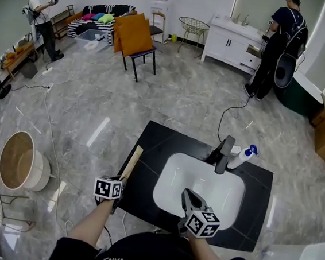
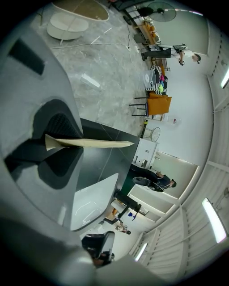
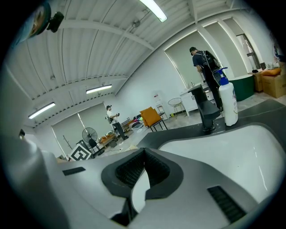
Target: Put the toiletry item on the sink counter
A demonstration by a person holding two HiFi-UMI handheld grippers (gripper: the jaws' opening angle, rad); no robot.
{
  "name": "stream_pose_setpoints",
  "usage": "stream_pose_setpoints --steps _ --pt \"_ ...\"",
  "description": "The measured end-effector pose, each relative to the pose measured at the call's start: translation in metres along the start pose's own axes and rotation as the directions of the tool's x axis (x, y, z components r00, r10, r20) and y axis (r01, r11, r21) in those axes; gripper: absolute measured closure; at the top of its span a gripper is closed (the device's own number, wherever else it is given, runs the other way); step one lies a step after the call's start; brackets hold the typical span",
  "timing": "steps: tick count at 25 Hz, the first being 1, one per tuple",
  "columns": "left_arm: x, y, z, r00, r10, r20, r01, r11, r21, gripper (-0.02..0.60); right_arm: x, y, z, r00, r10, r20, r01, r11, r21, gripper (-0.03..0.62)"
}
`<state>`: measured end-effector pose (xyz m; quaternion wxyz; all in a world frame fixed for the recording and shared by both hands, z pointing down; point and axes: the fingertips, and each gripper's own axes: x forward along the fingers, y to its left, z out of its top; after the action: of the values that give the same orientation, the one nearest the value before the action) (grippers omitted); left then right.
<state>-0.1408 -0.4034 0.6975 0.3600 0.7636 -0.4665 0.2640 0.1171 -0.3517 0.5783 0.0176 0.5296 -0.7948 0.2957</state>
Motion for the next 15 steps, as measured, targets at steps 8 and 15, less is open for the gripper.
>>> stream_pose_setpoints --steps 8,15 --pt "0.005 0.002 0.008 1.000 0.020 0.003 -0.020 0.999 0.034 0.451 0.001 -0.001 0.000 1.000 -0.001 0.000 0.001 1.000 0.003 0.594" --pt "0.009 0.001 0.013 0.999 0.044 0.007 -0.044 0.989 0.140 0.370 0.000 0.000 -0.001 1.000 -0.003 -0.002 0.003 1.000 0.003 0.594"
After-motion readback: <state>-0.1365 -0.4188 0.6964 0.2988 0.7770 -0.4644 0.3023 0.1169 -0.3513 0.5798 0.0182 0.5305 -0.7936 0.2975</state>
